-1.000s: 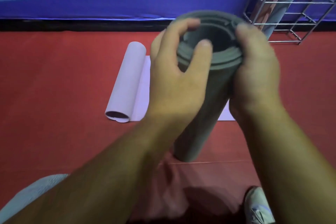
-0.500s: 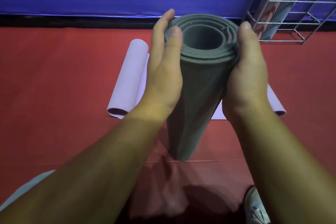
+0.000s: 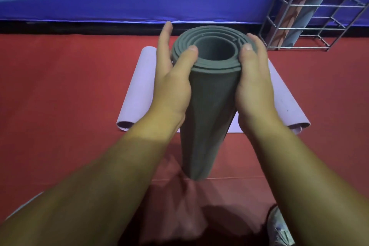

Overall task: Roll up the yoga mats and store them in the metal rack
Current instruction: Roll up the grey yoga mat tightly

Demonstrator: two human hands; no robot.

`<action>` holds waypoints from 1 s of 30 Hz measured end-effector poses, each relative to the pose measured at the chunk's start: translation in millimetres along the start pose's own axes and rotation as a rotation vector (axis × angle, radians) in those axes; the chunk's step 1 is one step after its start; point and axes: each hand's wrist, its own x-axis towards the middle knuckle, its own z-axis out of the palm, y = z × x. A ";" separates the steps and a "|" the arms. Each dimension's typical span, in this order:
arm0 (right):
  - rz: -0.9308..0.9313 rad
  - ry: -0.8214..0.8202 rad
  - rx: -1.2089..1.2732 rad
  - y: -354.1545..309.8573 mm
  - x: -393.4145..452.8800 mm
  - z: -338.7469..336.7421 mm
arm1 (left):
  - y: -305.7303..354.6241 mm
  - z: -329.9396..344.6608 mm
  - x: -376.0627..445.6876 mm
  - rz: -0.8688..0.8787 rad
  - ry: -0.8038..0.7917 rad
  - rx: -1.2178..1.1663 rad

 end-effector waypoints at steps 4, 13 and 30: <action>0.017 0.000 0.053 8.8 3.0 -2.5 | -8.7 -0.8 -0.8 0.000 -0.050 0.030; -0.073 -0.336 -0.001 65.9 -11.3 -26.8 | -55.7 -36.6 -9.3 -0.055 -0.287 0.241; 0.307 -0.226 0.101 62.7 -15.7 -67.0 | -89.4 -28.5 -20.2 -0.306 -0.471 0.251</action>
